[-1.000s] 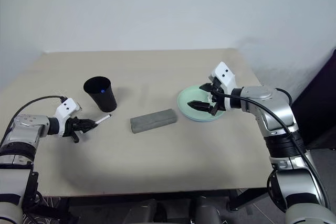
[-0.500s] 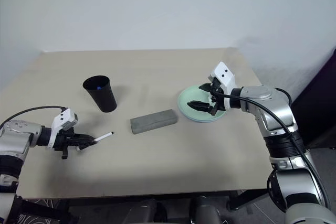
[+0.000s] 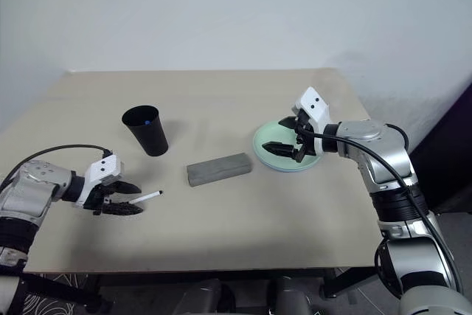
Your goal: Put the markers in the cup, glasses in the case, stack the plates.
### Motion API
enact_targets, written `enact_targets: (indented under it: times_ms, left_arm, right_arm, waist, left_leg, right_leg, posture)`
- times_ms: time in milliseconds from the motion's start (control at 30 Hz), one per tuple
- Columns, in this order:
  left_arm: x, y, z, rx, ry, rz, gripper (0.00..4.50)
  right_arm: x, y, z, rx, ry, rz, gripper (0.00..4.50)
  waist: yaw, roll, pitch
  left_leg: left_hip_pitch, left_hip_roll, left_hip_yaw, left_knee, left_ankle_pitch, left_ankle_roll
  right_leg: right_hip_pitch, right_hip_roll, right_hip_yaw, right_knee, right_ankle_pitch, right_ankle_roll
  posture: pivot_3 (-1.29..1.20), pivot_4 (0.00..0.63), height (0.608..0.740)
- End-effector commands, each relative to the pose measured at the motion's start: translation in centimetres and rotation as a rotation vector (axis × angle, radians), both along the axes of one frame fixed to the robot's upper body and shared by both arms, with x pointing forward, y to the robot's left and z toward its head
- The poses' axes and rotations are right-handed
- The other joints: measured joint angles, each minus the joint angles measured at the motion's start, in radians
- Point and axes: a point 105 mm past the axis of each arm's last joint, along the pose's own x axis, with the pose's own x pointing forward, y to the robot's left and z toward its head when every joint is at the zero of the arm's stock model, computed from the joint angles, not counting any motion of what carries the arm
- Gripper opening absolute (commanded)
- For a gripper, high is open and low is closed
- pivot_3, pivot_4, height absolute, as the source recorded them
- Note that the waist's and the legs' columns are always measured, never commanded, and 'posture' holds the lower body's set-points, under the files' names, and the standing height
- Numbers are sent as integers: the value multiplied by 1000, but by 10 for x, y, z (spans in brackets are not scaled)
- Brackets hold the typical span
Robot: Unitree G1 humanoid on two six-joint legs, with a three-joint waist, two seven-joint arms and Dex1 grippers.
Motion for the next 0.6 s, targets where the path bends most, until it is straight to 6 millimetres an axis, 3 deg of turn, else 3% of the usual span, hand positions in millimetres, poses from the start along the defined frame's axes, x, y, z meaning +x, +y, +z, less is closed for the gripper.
enact_targets:
  times_ms: [33, 200, 600]
  left_arm:
    - [16, -16, 18, 19, -91, -61, 2979]
    - [18, -22, 15, 59, -81, -101, 2979]
    - [13, -10, 14, 161, -58, -161, 2979]
  right_arm:
    - [1, 1, 15, 3, -60, 7, 4500]
    - [1, 1, 15, 5, -62, 4, 4500]
    - [1, 1, 15, 8, -63, -4, 4500]
  waist:
    - [0, 0, 0]
    - [-4, 0, 0]
    - [-6, -1, 0]
  left_leg:
    - [0, 0, 0, 0, 0, 0]
    - [-1, 0, 1, 0, 3, -5]
    - [-1, 0, 1, 0, 0, 0]
  right_leg:
    - [0, 0, 0, 0, 0, 0]
    - [-1, 2, -2, 1, 0, 0]
    - [-1, 1, -1, 1, 0, 0]
  posture:
    - [0, 0, 732]
    - [0, 0, 732]
    - [0, 0, 732]
